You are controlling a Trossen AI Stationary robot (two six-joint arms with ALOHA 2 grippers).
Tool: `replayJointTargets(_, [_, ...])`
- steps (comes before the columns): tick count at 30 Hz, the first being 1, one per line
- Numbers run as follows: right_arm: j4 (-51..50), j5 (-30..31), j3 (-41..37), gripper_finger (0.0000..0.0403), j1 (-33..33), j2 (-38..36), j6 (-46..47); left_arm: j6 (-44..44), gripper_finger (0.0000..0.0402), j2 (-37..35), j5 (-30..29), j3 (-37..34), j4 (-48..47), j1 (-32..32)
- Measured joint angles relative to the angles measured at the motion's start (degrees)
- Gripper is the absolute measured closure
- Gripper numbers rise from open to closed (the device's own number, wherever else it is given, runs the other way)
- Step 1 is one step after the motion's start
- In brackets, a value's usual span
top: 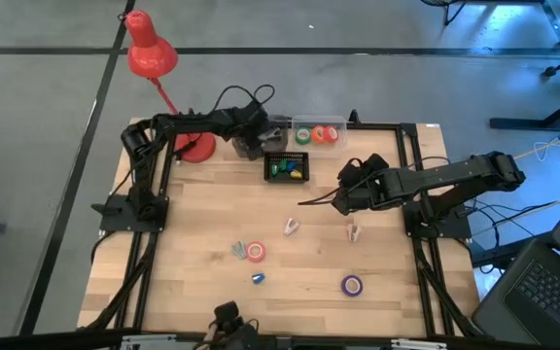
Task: Pick and place Stapler, Stapler remover, tape
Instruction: Put the pink tape into the transparent bin
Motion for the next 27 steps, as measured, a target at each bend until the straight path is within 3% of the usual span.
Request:
replayJointTargets(9, [-0.8,0.0,0.0,0.0103,0.0,0.0,0.3,-8.2,0.0229,-16.8,5.9,0.2,-5.2,-7.6])
replayJointTargets(17, [-2.4,0.2,0.0,0.0103,1.6,0.0,1.8,-15.9,0.0233,-31.8,6.7,0.2,-6.1,-22.6])
replayJointTargets(21, [-3.5,-0.1,0.0,0.0103,3.4,0.0,3.7,-18.8,0.0233,-35.7,6.4,-1.3,-4.6,-31.4])
replayJointTargets(27, [-3.2,-1.0,0.0,0.0103,7.0,0.0,5.1,-25.7,0.0233,-37.0,1.3,-9.9,0.3,-44.6])
